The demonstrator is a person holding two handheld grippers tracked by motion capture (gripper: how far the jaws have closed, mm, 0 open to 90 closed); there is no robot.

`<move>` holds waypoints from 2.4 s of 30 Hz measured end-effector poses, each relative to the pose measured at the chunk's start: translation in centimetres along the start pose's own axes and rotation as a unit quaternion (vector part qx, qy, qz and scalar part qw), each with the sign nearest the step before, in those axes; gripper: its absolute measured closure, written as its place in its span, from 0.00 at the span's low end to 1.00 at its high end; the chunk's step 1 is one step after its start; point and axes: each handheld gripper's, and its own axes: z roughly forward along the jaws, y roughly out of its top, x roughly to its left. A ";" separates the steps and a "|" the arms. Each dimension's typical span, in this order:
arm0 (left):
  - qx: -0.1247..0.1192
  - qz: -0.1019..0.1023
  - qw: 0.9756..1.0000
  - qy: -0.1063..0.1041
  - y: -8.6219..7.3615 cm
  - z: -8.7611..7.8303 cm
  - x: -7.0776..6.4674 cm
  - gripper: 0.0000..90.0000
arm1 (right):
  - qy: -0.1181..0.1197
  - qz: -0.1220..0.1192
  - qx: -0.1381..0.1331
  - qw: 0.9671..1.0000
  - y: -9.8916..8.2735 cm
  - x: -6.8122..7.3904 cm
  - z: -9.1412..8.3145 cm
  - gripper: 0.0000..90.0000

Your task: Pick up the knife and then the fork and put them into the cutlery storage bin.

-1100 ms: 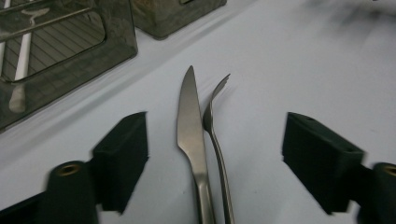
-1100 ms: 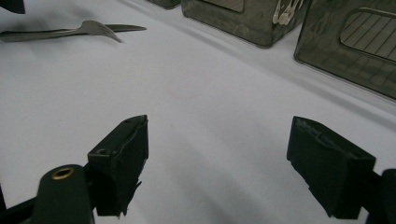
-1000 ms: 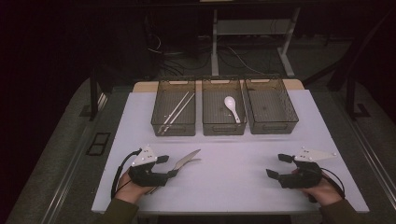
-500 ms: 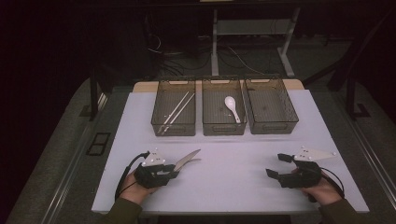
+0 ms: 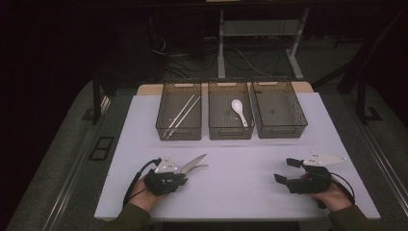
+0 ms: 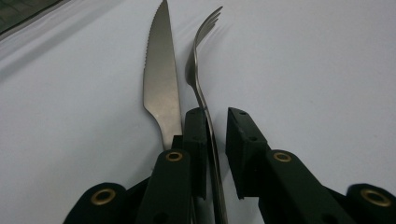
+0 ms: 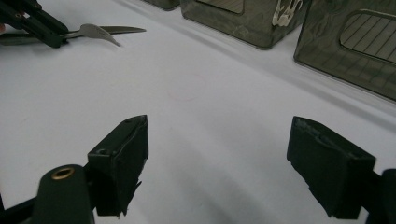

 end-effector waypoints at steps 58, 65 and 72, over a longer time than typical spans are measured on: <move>-0.060 0.062 0.992 -0.088 11.3 2.5 -2.1 0.97 | 0.161 -0.064 0.003 0.985 9.8 1.0 5.7 0.39; -0.051 0.067 0.993 -0.085 11.2 2.6 -2.3 0.97 | 0.174 -0.083 0.018 0.981 9.9 1.8 7.7 0.63; -0.040 0.078 0.993 -0.083 11.1 3.0 -2.8 0.97 | 0.164 -0.102 0.039 0.980 9.6 2.6 8.1 0.79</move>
